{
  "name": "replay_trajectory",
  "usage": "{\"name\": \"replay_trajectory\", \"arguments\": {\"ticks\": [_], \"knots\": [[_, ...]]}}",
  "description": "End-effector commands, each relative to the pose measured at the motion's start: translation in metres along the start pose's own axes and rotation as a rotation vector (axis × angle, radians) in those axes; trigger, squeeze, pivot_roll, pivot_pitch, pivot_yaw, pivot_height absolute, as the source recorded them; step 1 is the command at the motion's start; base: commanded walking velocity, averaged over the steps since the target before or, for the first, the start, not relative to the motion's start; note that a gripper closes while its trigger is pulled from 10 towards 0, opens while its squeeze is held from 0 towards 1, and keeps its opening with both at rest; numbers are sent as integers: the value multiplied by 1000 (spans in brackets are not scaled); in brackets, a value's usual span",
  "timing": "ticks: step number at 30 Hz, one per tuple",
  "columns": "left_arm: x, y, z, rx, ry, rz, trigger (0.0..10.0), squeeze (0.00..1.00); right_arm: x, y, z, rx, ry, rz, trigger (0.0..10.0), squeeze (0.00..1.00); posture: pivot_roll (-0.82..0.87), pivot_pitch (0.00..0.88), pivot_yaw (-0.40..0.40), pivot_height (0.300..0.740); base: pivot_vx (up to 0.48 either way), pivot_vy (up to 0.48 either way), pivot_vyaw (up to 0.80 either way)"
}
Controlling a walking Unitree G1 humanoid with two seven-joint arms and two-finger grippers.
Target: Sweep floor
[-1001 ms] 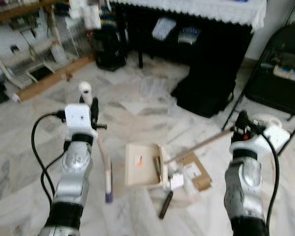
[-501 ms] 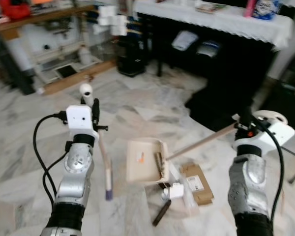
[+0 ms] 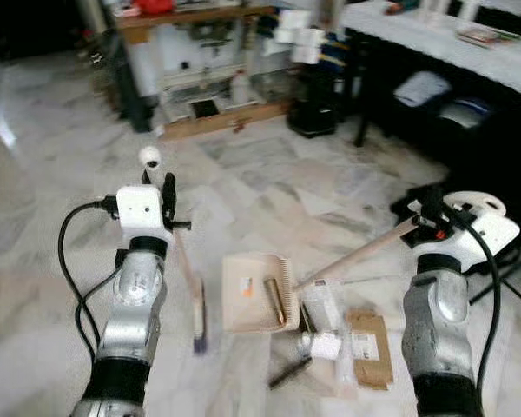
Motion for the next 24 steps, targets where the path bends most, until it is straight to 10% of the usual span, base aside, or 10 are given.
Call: {"name": "replay_trajectory", "arguments": {"ticks": [1, 24], "knots": [[6, 0, 17, 9, -67, 3, 10000, 0, 6, 6, 15, 39, -57, 13, 10000, 0, 64, 0, -15, 740, 0, -307, 800], [5, -2, 15, 2, -52, -6, 10000, 0, 6, 9, 10, 57, -31, 30, 10000, 0, 69, 0, -16, 740, 0, -296, 217]]}}
Point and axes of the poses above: a point about 5 cm out from each wrist's last joint towards the gripper, its own x axis pointing out of the wrist towards the gripper, its own z axis along the axis of the wrist's last joint, y = z × x, the point moved 5 cm from there along x, pointing out of the wrist towards the gripper, and after that the axes turned 3 degrees about x, right-handed, at the moved point
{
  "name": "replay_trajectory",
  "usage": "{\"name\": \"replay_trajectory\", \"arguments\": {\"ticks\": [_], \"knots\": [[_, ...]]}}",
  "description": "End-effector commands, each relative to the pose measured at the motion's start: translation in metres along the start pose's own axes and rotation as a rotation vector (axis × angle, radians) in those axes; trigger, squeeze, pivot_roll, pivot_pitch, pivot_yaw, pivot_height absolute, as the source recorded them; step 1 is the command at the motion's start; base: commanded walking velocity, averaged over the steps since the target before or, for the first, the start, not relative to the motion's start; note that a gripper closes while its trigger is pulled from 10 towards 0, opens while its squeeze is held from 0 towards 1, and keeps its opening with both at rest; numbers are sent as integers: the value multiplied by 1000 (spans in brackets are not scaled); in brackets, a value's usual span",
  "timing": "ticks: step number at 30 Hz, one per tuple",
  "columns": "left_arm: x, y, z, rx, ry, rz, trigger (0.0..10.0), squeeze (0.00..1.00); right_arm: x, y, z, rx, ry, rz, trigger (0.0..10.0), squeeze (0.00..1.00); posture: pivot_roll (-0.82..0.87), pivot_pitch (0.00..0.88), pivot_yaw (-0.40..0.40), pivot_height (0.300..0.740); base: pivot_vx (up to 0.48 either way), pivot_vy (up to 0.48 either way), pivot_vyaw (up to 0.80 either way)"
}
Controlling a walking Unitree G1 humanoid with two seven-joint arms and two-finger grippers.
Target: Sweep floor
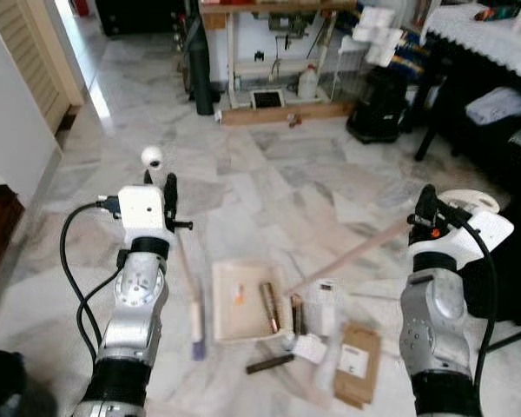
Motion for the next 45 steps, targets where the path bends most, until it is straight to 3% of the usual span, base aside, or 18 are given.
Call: {"name": "replay_trajectory", "arguments": {"ticks": [1, 9, 37, 45], "knots": [[4, 3, 12, 10, -43, 2, 10000, 0, 5, 10, 11, 42, -43, 26, 10000, 0, 69, 0, -16, 740, 0, 0, 0], [5, 4, 8, -25, -22, 9, 10000, 0, 5, 12, 10, 55, -38, 31, 10000, 0, 69, 0, -17, 740, 0, 0, 0], [8, 0, 11, -35, -26, -18, 10000, 0, 4, 21, 6, 78, -31, 57, 10000, 0, 82, 0, -10, 740, 0, 383, 100], [6, -7, 9, -29, -22, -56, 10000, 0, 4, 18, 6, 63, -30, 50, 10000, 0, 81, 0, -8, 740, 0, 0, 0]]}}
Point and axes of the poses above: a point about 5 cm out from each wrist's last joint towards the gripper, its own x axis pointing out of the wrist towards the gripper, its own z axis along the axis of the wrist's last joint, y = z × x, the point moved 5 cm from there along x, pointing out of the wrist towards the gripper, and after that the axes turned 3 degrees about x, right-handed, at the moved point
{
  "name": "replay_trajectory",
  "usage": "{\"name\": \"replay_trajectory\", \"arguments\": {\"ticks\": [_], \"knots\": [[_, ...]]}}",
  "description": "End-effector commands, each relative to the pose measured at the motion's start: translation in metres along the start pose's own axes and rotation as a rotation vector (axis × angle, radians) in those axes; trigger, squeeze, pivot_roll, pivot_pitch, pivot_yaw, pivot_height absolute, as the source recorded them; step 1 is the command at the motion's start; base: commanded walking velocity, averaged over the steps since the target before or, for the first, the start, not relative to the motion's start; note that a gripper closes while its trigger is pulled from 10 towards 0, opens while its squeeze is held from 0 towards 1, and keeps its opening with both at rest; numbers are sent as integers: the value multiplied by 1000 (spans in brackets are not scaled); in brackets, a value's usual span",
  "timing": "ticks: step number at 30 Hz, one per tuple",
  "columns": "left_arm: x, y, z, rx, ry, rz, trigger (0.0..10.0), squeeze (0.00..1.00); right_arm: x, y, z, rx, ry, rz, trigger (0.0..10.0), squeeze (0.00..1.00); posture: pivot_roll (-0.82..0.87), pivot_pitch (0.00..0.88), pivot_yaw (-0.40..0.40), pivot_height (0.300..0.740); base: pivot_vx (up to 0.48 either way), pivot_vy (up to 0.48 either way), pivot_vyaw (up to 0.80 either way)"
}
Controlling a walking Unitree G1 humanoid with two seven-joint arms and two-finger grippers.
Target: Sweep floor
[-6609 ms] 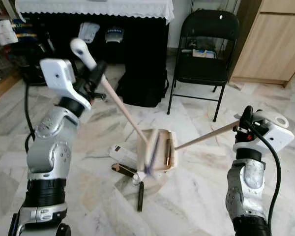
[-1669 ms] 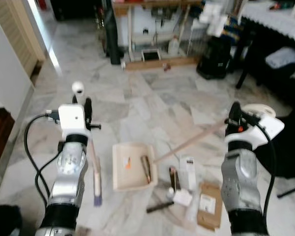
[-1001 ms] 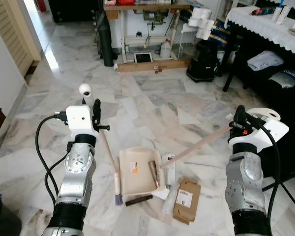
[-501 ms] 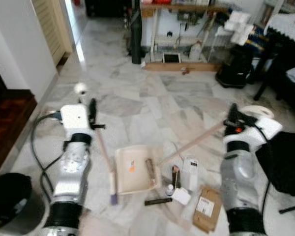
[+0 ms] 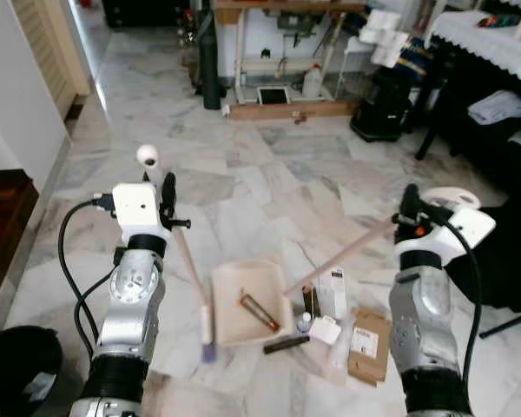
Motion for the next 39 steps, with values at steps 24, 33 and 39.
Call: {"name": "replay_trajectory", "arguments": {"ticks": [24, 33, 39], "knots": [[1, -9, 9, -9, -33, -31, 10000, 0, 6, 1, 13, 40, -45, -3, 10000, 0, 73, 9, -16, 740, 0, 0, 0], [1, -9, 10, -10, -33, -34, 10000, 0, 5, 2, 12, 43, -43, -4, 10000, 0, 76, 12, -13, 740, 0, 0, 0], [1, -9, 9, -7, -32, -38, 10000, 0, 5, 3, 11, 44, -38, -2, 10000, 0, 77, 15, -12, 740, 0, 0, 0]]}}
Point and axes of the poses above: a point about 5 cm out from each wrist's last joint towards the gripper, its own x axis pointing out of the wrist towards the gripper, its own z axis along the axis of the wrist's last joint, y = z × x, the point moved 5 cm from there along x, pointing out of the wrist towards the gripper, and after that the axes turned 3 degrees about x, right-handed, at the moved point
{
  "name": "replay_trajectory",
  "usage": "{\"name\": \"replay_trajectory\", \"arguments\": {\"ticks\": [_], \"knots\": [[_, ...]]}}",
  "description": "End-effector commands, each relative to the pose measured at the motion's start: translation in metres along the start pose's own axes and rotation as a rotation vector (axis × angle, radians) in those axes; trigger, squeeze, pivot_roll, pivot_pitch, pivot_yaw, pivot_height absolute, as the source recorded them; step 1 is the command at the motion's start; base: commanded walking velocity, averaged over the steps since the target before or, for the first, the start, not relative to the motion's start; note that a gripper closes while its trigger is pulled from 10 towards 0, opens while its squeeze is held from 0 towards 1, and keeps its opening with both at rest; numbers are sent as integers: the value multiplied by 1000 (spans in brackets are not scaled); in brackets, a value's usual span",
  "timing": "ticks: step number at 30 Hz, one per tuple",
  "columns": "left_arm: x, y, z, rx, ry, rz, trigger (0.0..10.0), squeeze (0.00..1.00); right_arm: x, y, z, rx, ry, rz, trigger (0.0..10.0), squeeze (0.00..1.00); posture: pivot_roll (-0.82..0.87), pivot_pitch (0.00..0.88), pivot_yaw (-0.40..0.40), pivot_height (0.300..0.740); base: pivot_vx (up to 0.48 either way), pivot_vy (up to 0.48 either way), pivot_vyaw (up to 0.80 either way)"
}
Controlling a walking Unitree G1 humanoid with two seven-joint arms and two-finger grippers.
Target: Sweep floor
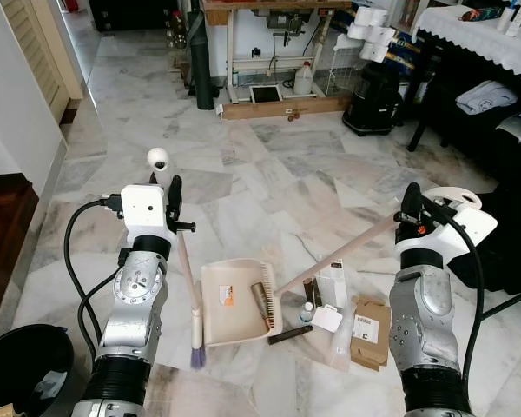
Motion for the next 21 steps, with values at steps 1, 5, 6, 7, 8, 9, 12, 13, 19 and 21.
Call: {"name": "replay_trajectory", "arguments": {"ticks": [1, 5, 6, 7, 8, 9, 12, 13, 19, 21], "knots": [[2, -4, 13, 0, -50, -17, 10000, 0, 6, 9, 12, 36, -43, 19, 10000, 0, 77, 15, -12, 740, 0, 0, 0], [2, -5, 13, 7, -50, -24, 10000, 0, 6, 9, 12, 36, -41, 18, 10000, 0, 77, 15, -12, 740, 0, 0, 0], [2, -5, 13, 7, -51, -23, 10000, 0, 5, 9, 11, 36, -40, 19, 10000, 0, 79, 14, -14, 740, 0, 0, 0], [2, -5, 13, 6, -52, -23, 10000, 0, 5, 9, 11, 36, -38, 20, 10000, 0, 79, 14, -14, 740, 0, 0, 0], [2, -5, 13, 5, -53, -23, 10000, 0, 5, 9, 11, 36, -37, 21, 10000, 0, 79, 14, -14, 740, 0, 0, 0], [2, -5, 13, 5, -53, -23, 10000, 0, 5, 10, 11, 36, -37, 21, 10000, 0, 79, 13, -14, 740, 0, 0, 0], [2, -5, 13, 4, -54, -25, 10000, 0, 6, 10, 11, 33, -37, 24, 10000, 0, 79, 10, -14, 740, 0, 0, 0], [2, -5, 13, 4, -54, -25, 10000, 0, 6, 10, 11, 33, -37, 24, 10000, 0, 79, 10, -14, 740, 0, 0, 0], [2, -5, 14, 4, -59, -23, 10000, 0, 6, 11, 10, 28, -35, 28, 10000, 0, 78, 6, -14, 740, 0, 0, 0], [2, -5, 14, 5, -59, -23, 10000, 0, 6, 12, 10, 29, -35, 29, 10000, 0, 77, 3, -15, 740, 0, 0, 0]]}}
Point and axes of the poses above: a point about 5 cm out from each wrist's last joint towards the gripper, its own x axis pointing out of the wrist towards the gripper, its own z axis along the axis of the wrist's last joint, y = z × x, the point moved 5 cm from there along x, pointing out of the wrist towards the gripper, and after that the axes turned 3 degrees about x, right-handed, at the moved point
